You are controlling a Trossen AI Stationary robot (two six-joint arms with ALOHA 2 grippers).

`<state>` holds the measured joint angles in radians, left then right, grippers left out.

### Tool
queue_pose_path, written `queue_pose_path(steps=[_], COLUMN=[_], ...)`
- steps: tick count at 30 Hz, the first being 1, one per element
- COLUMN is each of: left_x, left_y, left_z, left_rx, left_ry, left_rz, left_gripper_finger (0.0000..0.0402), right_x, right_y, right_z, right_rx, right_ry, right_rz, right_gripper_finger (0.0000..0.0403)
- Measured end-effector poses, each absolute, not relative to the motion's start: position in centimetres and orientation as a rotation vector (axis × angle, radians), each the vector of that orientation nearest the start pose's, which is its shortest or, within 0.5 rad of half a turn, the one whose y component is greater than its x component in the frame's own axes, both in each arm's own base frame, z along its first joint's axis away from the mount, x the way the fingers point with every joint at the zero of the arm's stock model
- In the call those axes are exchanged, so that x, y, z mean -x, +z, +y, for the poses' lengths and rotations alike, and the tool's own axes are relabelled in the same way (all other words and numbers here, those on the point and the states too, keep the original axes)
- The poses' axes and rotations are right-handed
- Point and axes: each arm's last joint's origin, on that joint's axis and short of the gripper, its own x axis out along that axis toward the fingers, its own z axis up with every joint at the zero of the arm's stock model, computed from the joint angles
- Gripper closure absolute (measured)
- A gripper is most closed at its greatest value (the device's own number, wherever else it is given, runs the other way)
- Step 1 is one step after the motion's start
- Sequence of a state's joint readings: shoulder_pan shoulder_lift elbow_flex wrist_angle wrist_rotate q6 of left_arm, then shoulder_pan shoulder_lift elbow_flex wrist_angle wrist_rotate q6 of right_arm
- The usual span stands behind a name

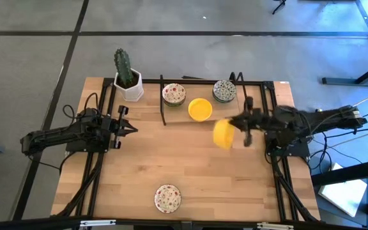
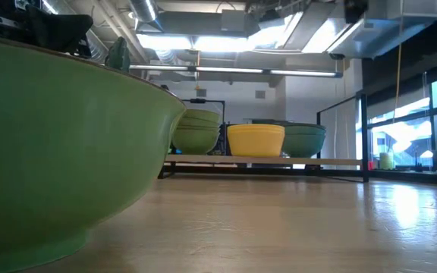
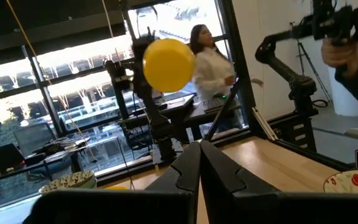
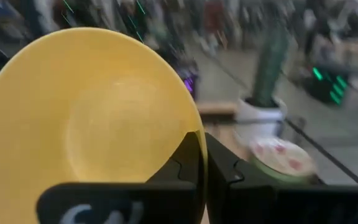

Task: Pick & Place Mini bowls
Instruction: Stack the yellow bowl on the yellow bowl on the shelf

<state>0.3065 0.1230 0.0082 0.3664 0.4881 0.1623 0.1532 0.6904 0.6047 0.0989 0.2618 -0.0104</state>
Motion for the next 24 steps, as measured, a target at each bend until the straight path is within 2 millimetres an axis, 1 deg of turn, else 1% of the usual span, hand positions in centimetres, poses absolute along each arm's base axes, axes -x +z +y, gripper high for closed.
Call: queue_pose_path(steps=[4,6,8,11,13,16,20,24], left_x=[-9.8,-9.8,-9.8,-9.8,-9.8,-9.8,-9.8,-9.8], left_y=[19.1,19.1,19.0,19.0,19.0,19.0,19.0,19.0], left_z=[1.7,1.7,1.7,1.7,1.7,1.7,1.7,1.7], left_rx=[-0.258,-0.258,-0.257,-0.257,-0.257,-0.257,-0.257,-0.257], left_ry=[-0.162,-0.162,-0.162,-0.162,-0.162,-0.162,-0.162,-0.162], left_rz=[-0.246,-0.246,-0.243,-0.243,-0.243,-0.243,-0.243,-0.243], left_gripper_finger=[0.0395,0.0397,0.0398,0.0396,0.0394,0.0394,0.0396,0.0397], right_x=[-19.4,-21.3,-23.2,-25.7,-27.2,-29.2,-30.5,-31.7], right_y=[35.4,37.0,38.0,39.8,40.0,39.7,39.3,37.5], right_z=[0.1,-1.0,-2.2,-4.2,-5.6,-7.8,-10.5,-13.1], right_rx=[0.048,0.069,0.081,0.068,0.046,0.018,0.004,-0.020], right_ry=[-0.219,-0.270,-0.305,-0.310,-0.317,-0.331,-0.368,-0.388], right_rz=[0.209,0.302,0.406,0.486,0.576,0.719,0.886,0.983], right_gripper_finger=[0.0399,0.0400,0.0400,0.0399,0.0399,0.0399,0.0399,0.0398])
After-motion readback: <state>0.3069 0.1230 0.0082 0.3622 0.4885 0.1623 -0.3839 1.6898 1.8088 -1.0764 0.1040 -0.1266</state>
